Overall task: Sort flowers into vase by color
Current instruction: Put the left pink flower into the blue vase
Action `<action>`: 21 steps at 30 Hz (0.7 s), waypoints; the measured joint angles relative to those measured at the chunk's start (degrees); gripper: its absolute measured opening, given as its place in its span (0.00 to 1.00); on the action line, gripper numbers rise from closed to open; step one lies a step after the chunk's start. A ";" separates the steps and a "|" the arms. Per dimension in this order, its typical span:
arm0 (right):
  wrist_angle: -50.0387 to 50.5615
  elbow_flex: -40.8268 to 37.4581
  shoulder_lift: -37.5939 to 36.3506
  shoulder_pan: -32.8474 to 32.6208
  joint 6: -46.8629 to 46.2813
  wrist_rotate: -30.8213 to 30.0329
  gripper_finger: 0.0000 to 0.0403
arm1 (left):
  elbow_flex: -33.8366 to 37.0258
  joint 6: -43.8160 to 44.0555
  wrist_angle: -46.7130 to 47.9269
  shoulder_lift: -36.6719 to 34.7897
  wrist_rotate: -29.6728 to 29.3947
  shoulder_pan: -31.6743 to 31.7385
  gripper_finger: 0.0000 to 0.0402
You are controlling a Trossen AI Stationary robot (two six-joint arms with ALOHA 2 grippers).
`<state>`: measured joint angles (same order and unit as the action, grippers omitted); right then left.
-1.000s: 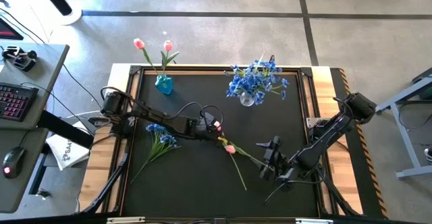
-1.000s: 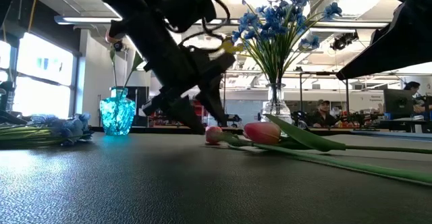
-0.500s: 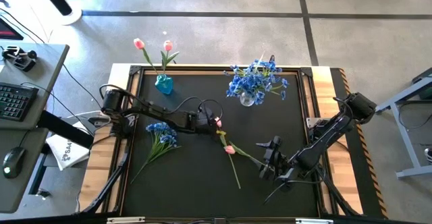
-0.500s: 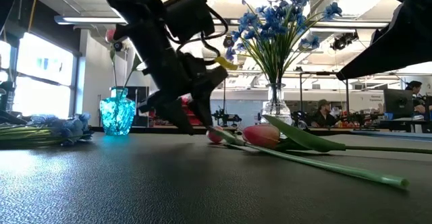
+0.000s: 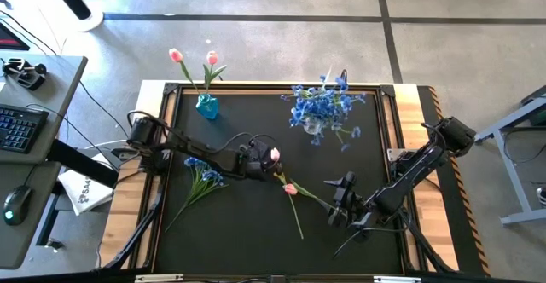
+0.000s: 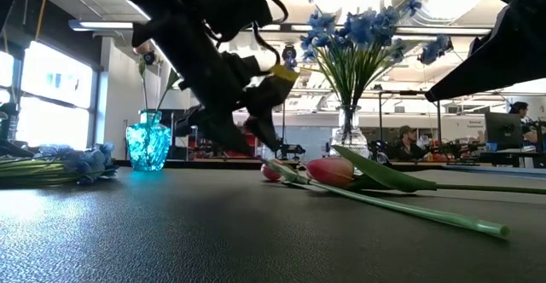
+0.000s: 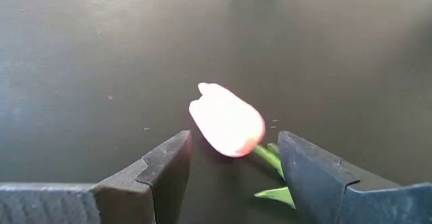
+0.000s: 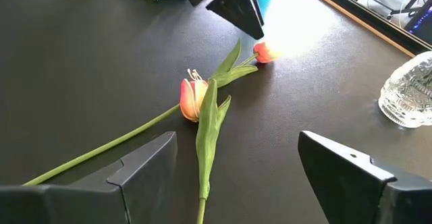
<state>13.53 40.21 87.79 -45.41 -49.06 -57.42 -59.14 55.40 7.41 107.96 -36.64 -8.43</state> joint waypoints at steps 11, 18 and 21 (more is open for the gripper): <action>-0.36 -0.04 0.00 0.00 -0.02 0.10 0.76 | 0.01 -0.58 -5.70 4.82 1.32 -0.12 0.53; -0.40 -0.02 0.00 0.00 -0.04 0.21 0.76 | 0.01 -2.01 -1.37 4.59 1.38 0.56 0.53; -0.42 -0.02 0.00 0.00 -0.04 0.19 0.76 | -0.01 -2.02 3.14 3.61 1.22 0.95 0.53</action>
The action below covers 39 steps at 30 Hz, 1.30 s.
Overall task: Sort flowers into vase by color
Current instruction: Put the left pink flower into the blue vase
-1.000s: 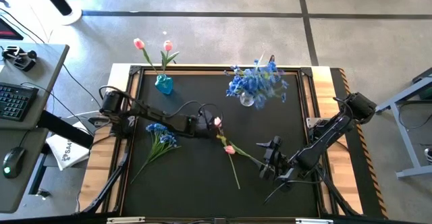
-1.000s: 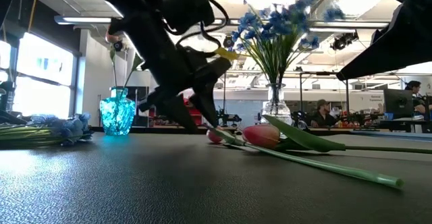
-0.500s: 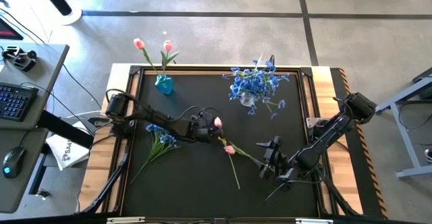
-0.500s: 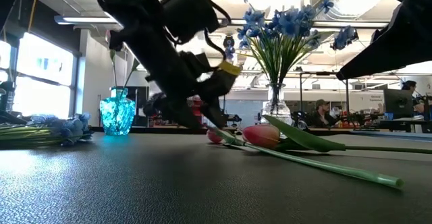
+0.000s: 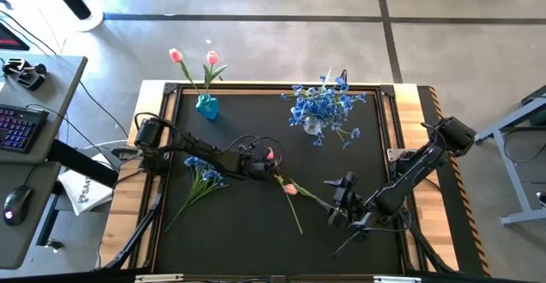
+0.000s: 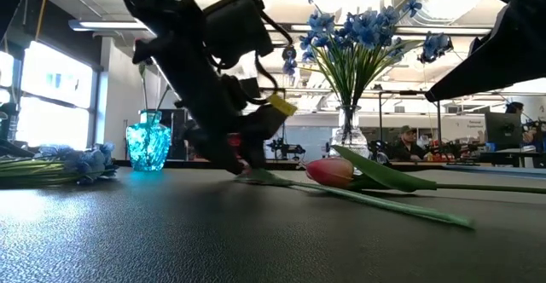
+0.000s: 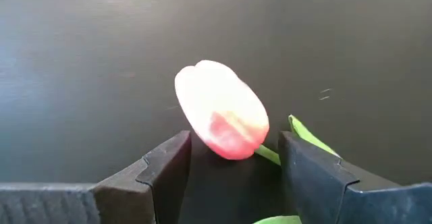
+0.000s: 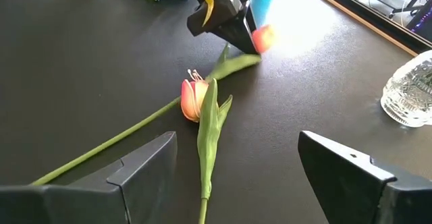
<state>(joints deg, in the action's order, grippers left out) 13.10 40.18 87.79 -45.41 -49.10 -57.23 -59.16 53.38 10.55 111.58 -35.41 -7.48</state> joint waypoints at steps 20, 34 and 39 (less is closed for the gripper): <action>0.45 0.00 0.00 0.02 -0.59 -0.39 0.76 | 0.04 10.12 18.23 -13.02 6.30 -2.54 0.53; 0.85 0.00 0.00 0.02 -1.47 -0.59 0.76 | -0.15 6.06 2.96 -1.84 10.81 0.71 0.53; 0.98 0.00 0.00 0.02 -1.49 -0.58 0.76 | -0.07 2.89 6.56 -3.02 10.23 2.01 0.49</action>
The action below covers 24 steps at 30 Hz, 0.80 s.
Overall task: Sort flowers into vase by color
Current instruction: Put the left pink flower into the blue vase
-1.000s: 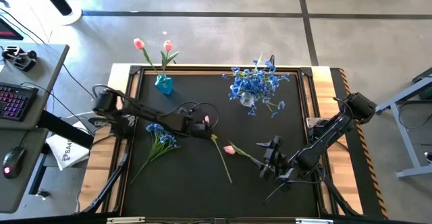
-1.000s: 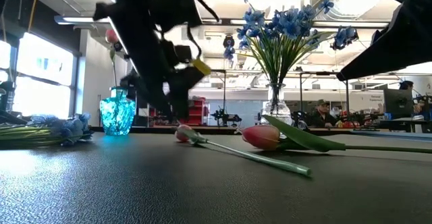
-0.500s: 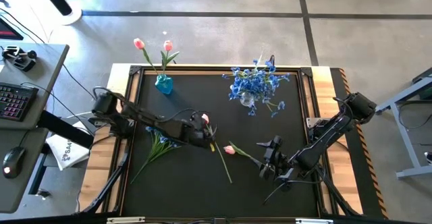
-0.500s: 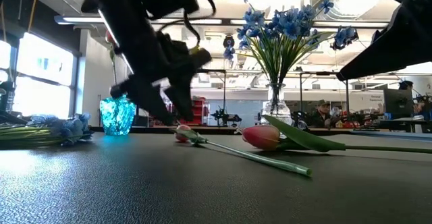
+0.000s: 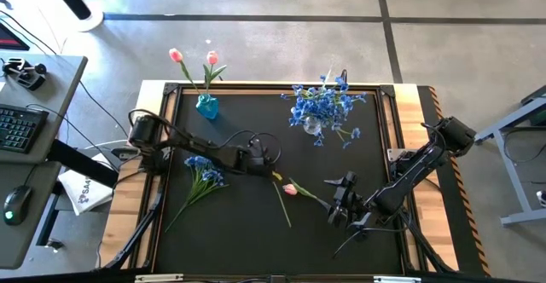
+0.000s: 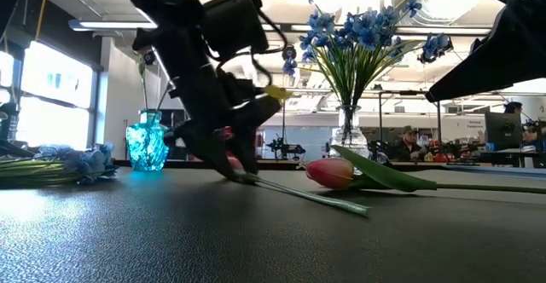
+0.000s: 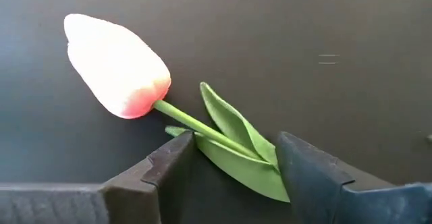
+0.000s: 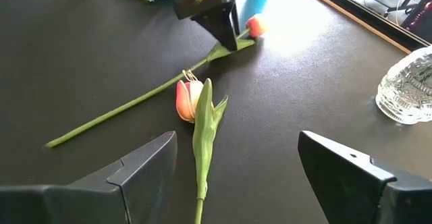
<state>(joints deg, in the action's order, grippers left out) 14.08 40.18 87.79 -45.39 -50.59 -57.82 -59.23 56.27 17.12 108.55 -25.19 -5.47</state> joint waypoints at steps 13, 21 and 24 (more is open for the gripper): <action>0.06 0.00 0.00 0.00 0.00 0.05 0.76 | 0.18 -22.42 9.10 -6.71 4.19 5.96 0.22; 0.03 0.00 0.00 0.00 -0.17 0.09 0.76 | 0.16 -22.96 8.23 -11.00 6.20 6.04 0.18; 0.03 0.00 0.00 0.00 -0.42 0.21 0.76 | 0.12 -15.47 11.35 -12.47 9.69 5.83 0.20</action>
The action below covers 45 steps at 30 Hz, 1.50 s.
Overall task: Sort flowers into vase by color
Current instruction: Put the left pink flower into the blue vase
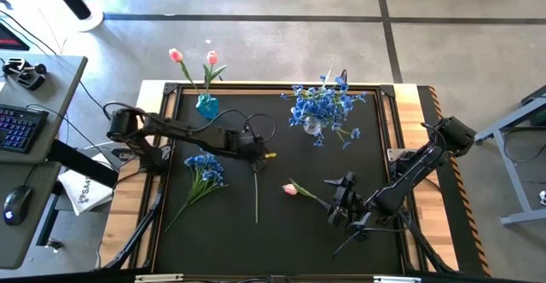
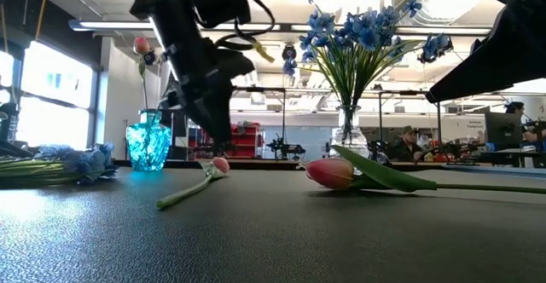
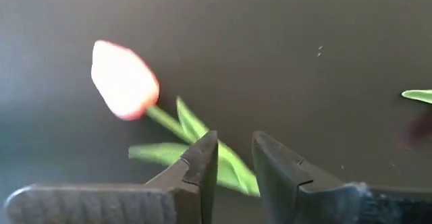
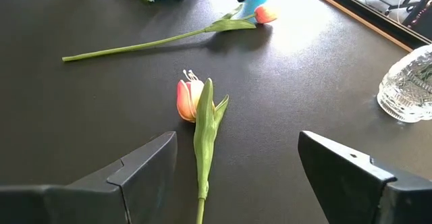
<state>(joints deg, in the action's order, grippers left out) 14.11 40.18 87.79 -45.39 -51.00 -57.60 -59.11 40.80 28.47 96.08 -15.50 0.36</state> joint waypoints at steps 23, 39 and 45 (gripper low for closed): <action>0.00 0.00 0.00 0.00 -0.04 -0.48 0.76 | 2.08 21.97 -3.59 8.31 -0.71 -6.15 0.40; 0.22 0.00 0.00 0.00 -0.02 -0.52 0.76 | 2.33 14.88 0.47 4.35 1.00 -5.00 0.02; -0.14 -0.19 0.00 0.00 -0.15 -2.29 0.76 | 2.33 9.96 -0.43 -1.09 -3.30 -6.95 0.01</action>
<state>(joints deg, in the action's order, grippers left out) 13.97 39.99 87.79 -45.39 -51.15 -59.90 -56.77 50.76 28.03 94.99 -18.79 -6.59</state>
